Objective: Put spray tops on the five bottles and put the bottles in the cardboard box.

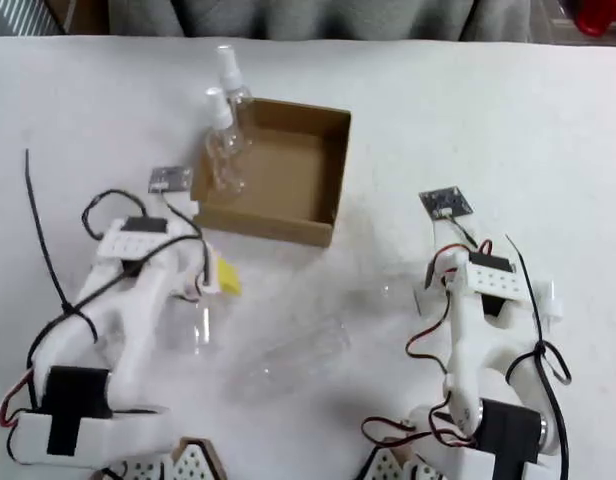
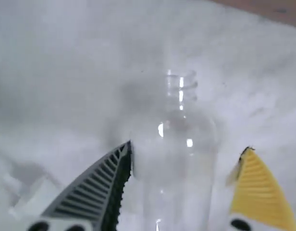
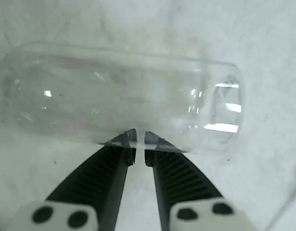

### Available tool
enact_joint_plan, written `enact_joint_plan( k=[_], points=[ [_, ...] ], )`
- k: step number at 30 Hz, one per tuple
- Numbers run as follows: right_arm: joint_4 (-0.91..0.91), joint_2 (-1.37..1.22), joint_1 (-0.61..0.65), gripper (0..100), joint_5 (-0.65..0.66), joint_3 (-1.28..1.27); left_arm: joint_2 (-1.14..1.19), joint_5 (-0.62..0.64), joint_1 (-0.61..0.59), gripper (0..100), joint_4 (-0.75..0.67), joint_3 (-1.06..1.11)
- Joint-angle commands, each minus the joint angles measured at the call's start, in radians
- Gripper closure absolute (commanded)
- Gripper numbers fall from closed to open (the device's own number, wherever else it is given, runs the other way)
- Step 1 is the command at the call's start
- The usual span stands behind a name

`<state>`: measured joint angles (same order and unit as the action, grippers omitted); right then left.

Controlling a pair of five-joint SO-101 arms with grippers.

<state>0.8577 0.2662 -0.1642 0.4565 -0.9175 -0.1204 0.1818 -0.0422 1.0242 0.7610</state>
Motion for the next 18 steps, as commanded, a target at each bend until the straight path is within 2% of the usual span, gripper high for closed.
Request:
enact_joint_plan(
  k=[1, 5, 7, 12, 18],
  points=[
    [-0.005, 0.028, 0.012, 98.2, 0.011, -0.018, -0.054, -0.003, 0.021, 67, -0.034, -0.003],
    [-0.005, 0.028, 0.012, 98.2, 0.011, -0.018, -0.054, -0.212, 0.004, 67, -0.04, -0.005],
    [-0.005, 0.028, 0.012, 98.2, 0.011, -0.018, -0.05, -0.255, 0.001, 67, -0.064, -0.008],
    [-0.005, 0.028, 0.012, 98.2, 0.011, -0.018, -0.048, -0.25, 0.007, 67, -0.061, -0.005],
    [-0.005, 0.028, 0.012, 98.2, 0.011, -0.018, -0.048, -0.124, 0.008, 68, -0.06, -0.003]
  ],
)
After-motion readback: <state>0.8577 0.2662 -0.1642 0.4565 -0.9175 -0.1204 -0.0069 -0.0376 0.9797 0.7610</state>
